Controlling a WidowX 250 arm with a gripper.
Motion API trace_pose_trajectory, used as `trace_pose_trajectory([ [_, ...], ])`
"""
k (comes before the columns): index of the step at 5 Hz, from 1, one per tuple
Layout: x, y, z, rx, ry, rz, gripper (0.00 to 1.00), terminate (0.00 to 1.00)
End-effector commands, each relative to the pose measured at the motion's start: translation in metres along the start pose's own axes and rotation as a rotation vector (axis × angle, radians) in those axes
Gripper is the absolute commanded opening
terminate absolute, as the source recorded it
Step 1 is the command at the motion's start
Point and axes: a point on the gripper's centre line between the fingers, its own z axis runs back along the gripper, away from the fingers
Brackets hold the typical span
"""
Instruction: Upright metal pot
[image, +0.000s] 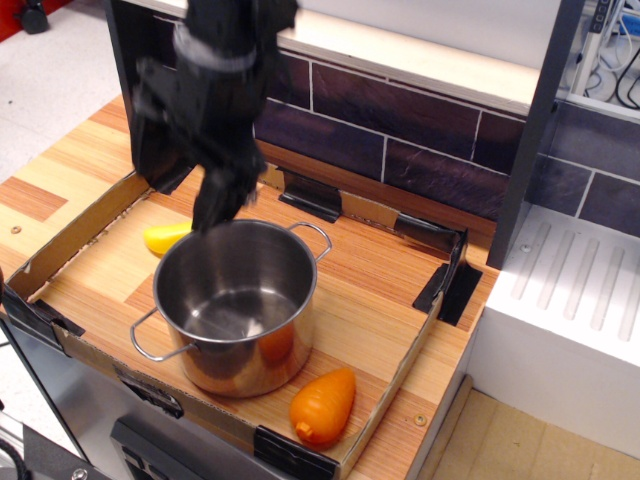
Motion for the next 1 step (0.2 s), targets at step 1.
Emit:
trace_pose_trajectory([
  [1, 0.0034, 0.0037, 0.0835, -0.128, -0.201, -0.022, 1.0, 1.0],
])
